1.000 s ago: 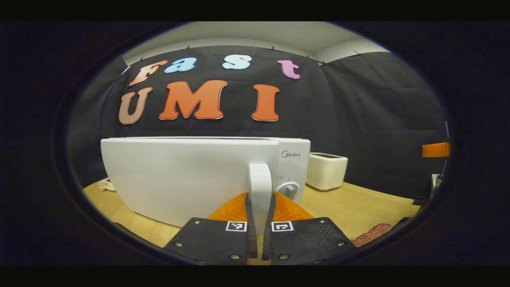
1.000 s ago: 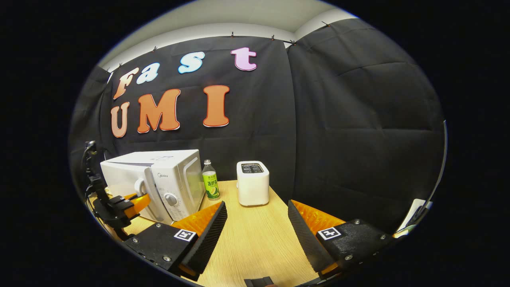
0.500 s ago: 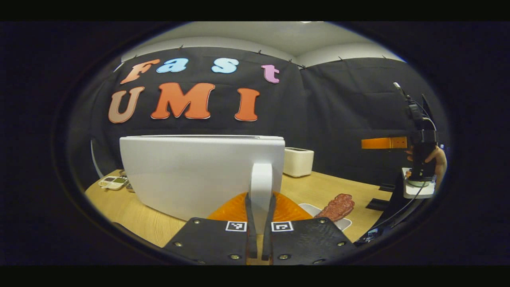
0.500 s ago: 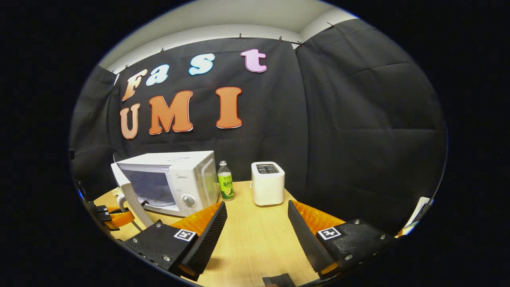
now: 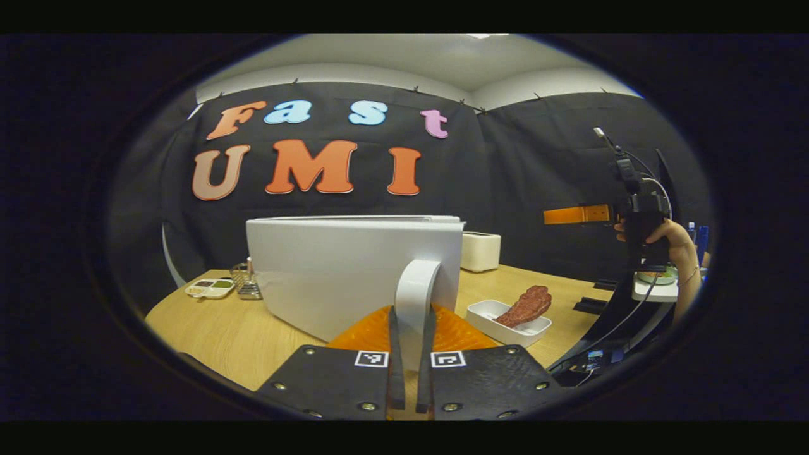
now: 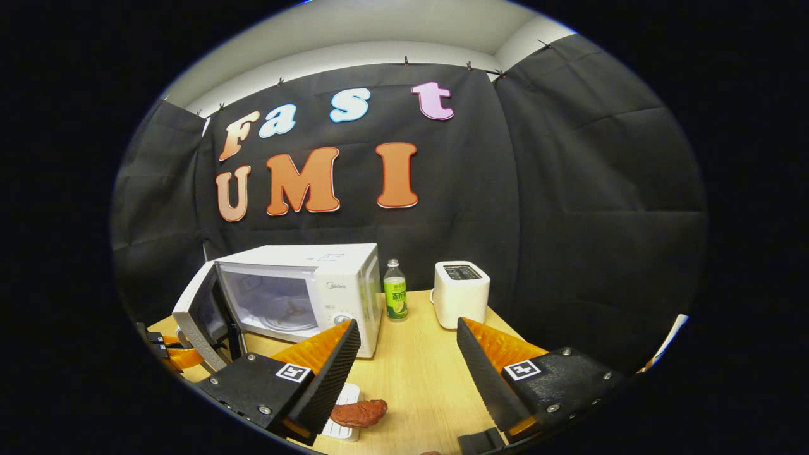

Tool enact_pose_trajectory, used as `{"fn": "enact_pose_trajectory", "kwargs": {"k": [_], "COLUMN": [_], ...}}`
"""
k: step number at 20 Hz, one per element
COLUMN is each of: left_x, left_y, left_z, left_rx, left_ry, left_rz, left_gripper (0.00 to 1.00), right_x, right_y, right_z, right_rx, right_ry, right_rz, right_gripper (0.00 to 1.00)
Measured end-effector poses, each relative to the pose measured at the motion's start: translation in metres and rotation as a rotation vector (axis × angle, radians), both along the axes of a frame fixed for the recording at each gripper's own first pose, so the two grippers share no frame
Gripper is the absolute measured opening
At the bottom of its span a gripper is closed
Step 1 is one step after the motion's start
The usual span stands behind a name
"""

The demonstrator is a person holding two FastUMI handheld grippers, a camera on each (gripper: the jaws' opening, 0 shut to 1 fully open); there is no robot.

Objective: Open the microwave oven with the left hand, put the food in, and close the microwave oven.

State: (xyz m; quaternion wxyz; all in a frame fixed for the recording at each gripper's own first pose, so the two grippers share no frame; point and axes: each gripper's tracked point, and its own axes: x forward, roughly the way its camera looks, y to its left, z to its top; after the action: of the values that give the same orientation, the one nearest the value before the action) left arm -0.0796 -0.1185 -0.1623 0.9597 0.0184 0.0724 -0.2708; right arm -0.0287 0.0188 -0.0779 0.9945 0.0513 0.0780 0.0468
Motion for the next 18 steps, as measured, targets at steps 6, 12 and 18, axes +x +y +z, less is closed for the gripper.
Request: {"fn": "enact_pose_trajectory", "kwargs": {"k": [6, 12, 18], "left_x": [-0.025, -0.04, -0.05], "left_y": [0.079, 0.179, 0.232], "left_z": [0.009, 0.02, 0.022], "left_rx": [-0.005, 0.056, 0.033], "left_ry": [-0.001, -0.023, -0.008], "left_rz": [0.141, 0.394, 0.495], "left_gripper": [0.16, 0.66, 0.8], "right_x": [-0.007, -0.013, -0.014], "right_y": [0.032, 0.055, 0.057], "right_z": [0.002, -0.005, -0.018], "right_rx": [0.016, 0.019, 0.01], "right_ry": [-0.003, 0.005, 0.008], "right_rz": [0.043, 0.079, 0.063], "right_gripper": [0.95, 0.95, 0.95]}}
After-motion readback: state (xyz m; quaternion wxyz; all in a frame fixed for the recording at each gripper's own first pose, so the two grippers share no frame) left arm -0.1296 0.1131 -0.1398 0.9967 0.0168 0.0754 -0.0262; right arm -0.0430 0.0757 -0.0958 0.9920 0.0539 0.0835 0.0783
